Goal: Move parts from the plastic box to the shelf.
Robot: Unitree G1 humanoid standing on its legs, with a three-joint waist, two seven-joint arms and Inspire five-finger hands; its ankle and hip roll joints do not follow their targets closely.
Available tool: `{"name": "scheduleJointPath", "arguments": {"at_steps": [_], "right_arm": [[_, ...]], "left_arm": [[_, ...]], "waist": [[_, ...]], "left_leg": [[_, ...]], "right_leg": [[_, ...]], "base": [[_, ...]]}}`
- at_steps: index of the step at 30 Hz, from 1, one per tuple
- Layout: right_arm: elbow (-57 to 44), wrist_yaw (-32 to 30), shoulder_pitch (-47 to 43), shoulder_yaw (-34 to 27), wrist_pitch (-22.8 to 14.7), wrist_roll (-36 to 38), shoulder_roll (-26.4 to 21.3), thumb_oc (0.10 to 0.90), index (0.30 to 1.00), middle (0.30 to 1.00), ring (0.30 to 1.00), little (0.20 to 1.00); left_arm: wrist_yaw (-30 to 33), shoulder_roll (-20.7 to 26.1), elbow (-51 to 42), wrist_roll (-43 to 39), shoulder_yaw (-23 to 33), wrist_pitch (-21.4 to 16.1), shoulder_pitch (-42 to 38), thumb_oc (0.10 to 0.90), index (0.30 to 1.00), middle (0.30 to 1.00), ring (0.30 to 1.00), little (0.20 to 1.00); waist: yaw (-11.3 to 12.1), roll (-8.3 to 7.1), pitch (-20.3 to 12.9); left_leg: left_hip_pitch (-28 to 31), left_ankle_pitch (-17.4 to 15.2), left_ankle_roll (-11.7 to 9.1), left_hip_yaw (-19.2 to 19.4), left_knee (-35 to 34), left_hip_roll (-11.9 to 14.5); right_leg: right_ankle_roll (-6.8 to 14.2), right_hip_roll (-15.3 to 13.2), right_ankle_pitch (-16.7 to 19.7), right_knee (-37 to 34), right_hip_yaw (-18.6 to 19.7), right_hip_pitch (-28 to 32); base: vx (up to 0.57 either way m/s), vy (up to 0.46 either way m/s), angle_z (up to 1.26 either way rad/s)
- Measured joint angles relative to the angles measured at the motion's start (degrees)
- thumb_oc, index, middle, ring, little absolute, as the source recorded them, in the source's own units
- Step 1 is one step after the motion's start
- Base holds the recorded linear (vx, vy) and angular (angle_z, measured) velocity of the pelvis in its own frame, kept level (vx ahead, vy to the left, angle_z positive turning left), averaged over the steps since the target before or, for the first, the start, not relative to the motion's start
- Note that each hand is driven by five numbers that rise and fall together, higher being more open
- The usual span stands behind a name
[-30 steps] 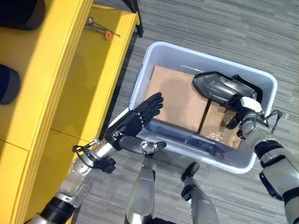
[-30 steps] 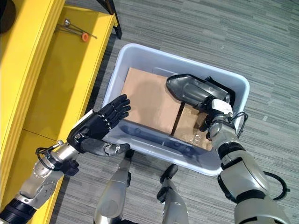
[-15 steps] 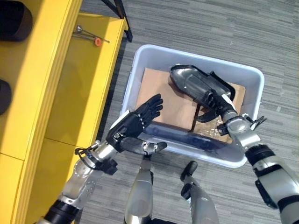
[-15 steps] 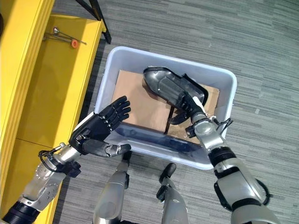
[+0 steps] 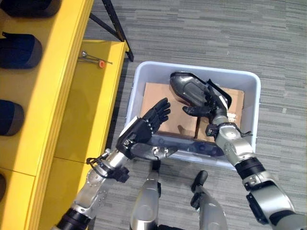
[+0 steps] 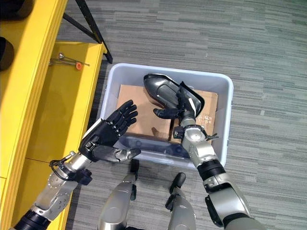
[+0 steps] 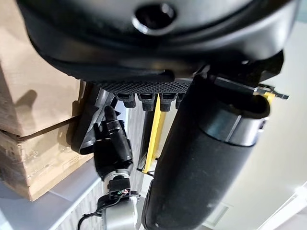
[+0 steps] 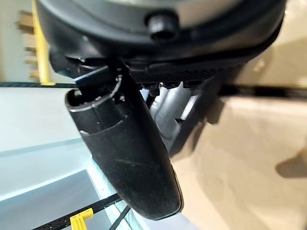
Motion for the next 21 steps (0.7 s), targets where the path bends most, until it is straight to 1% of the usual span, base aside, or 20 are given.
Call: {"name": "scheduleJointPath", "arguments": {"at_steps": [4, 5, 6, 8, 11, 13, 14, 16, 18, 19, 20, 21], "right_arm": [[-3.4, 2.3, 3.4, 3.6, 2.3, 1.8, 1.0, 0.9, 1.0, 1.0, 1.0, 1.0], [-5.5, 2.3, 4.9, 6.3, 2.0, -1.3, 1.5, 0.9, 1.0, 1.0, 1.0, 1.0], [-7.6, 1.4, 5.7, 7.7, 1.7, -3.8, 1.0, 0.9, 1.0, 1.0, 1.0, 1.0], [-9.8, -0.8, 6.6, 9.7, 0.9, -9.6, 2.1, 0.9, 1.0, 1.0, 1.0, 1.0], [-9.6, -8.1, 4.7, 9.9, -0.4, -24.2, 1.6, 0.9, 1.0, 1.0, 1.0, 1.0], [-8.5, -13.0, 1.3, 6.7, -0.7, -34.5, -1.5, 0.9, 1.0, 1.0, 1.0, 1.0], [-8.2, -13.9, 0.0, 5.5, -0.9, -37.2, -3.1, 0.9, 1.0, 1.0, 1.0, 1.0], [-4.0, -17.3, -5.2, 2.5, -2.6, -47.1, -9.8, 0.9, 1.0, 1.0, 1.0, 1.0], [-1.7, -19.7, -7.3, -0.2, -3.5, -51.6, -14.5, 0.9, 1.0, 1.0, 1.0, 1.0], [0.2, -20.2, -7.8, -0.1, -5.6, -52.3, -16.4, 0.9, 1.0, 1.0, 1.0, 1.0], [2.9, -20.0, -7.5, 1.5, -8.2, -52.4, -20.7, 0.9, 1.0, 1.0, 1.0, 1.0], [3.3, -20.0, -6.9, 1.5, -8.9, -52.4, -21.6, 0.9, 1.0, 1.0, 1.0, 1.0]], "left_arm": [[0.0, -0.1, 0.2, 0.1, -0.1, 0.0, 1.4, 0.9, 1.0, 1.0, 1.0, 1.0], [0.1, -0.2, 0.4, 0.2, -0.4, -0.5, 1.6, 0.9, 1.0, 1.0, 1.0, 1.0], [0.1, -0.2, 0.5, 0.2, -0.7, -1.0, 1.9, 0.9, 1.0, 1.0, 1.0, 1.0], [0.2, -0.2, 0.5, 0.7, -1.3, -1.2, 1.7, 0.9, 1.0, 1.0, 1.0, 1.0], [0.5, -0.1, 0.5, 0.8, -1.8, -1.6, 0.8, 0.9, 1.0, 1.0, 1.0, 1.0], [1.9, 0.2, 0.5, 0.7, -2.0, -1.8, 0.7, 0.9, 1.0, 1.0, 1.0, 1.0], [2.3, 0.4, 0.5, 0.7, -2.2, -1.8, 0.7, 0.9, 1.0, 1.0, 1.0, 1.0], [2.7, 1.3, 0.5, 0.2, -3.1, -1.9, 0.7, 0.9, 1.0, 1.0, 1.0, 1.0], [2.7, 1.8, 0.5, -0.2, -3.6, -2.0, 1.4, 0.9, 1.0, 1.0, 1.0, 1.0], [2.6, 2.5, 0.5, -0.4, -3.7, -2.0, 1.4, 0.9, 1.0, 1.0, 1.0, 1.0], [2.4, 3.8, 0.5, -0.6, -3.5, -2.3, 2.0, 0.9, 1.0, 1.0, 1.0, 1.0], [2.4, 4.3, 0.4, -0.6, -3.5, -2.4, 2.2, 0.9, 1.0, 1.0, 1.0, 1.0]], "waist": [[0.0, 0.0, 0.0], [-0.1, 0.02, 0.0], [-0.1, 0.02, 0.0], [-0.3, 0.04, 0.0], [-0.1, 0.27, 0.0], [-0.1, 0.29, 0.0], [-0.1, 0.3, 0.0], [-0.3, 0.39, 0.0], [-0.3, 0.39, 0.0], [-0.3, 0.4, 0.0], [-0.3, 0.43, 0.0], [-0.4, 0.43, 0.0]], "left_leg": [[1.9, 0.0, 0.0, 0.0, -0.7, 0.0], [2.7, -0.1, 0.1, 0.1, -1.0, 0.0], [3.2, 0.0, 0.0, 0.0, -1.2, 0.0], [4.0, -0.1, 0.1, 0.1, -1.3, -0.1], [4.0, -0.2, 0.2, 0.1, -1.3, -0.2], [4.0, -0.2, 0.3, 0.2, -1.4, -0.5], [3.9, -0.2, 0.4, 0.2, -1.4, -0.6], [3.7, 0.0, 0.6, 0.2, -1.5, -1.0], [3.7, 0.0, 0.7, 0.2, -1.7, -1.1], [3.6, 0.1, 0.7, 0.2, -1.6, -1.1], [3.6, 0.1, 0.7, 0.2, -1.7, -1.0], [3.6, 0.1, 0.7, 0.2, -1.8, -1.0]], "right_leg": [[0.0, 0.1, 0.0, -0.7, -0.1, 1.9], [0.1, 0.2, -0.1, -1.0, -0.1, 2.8], [0.2, 0.2, -0.1, -1.1, -0.2, 3.2], [0.2, 0.2, -0.2, -1.3, -0.1, 4.0], [0.2, 0.0, -0.2, -1.2, -0.2, 4.1], [0.2, -0.3, -0.1, -1.2, -0.1, 4.0], [0.3, -0.4, -0.1, -1.2, -0.1, 3.9], [0.7, -0.8, 0.2, -1.2, 0.0, 3.5], [0.6, -0.8, 0.5, -1.7, 0.0, 3.6], [0.7, -0.7, 0.7, -2.0, 0.0, 3.7], [0.7, -0.6, 0.6, -2.1, 0.0, 3.7], [0.7, -0.6, 0.6, -2.2, 0.0, 3.7]], "base": [[0.02, 0.016, 0.0], [0.04, 0.043, 0.01], [0.05, 0.046, 0.01], [0.03, 0.038, 0.01], [0.02, 0.036, 0.03], [0.0, 0.038, 0.01], [0.0, 0.0, 0.0], [0.0, 0.0, 0.0], [0.0, 0.0, 0.0], [-0.04, -0.058, -0.01], [-0.04, -0.063, -0.02], [-0.05, -0.082, 0.0]]}}
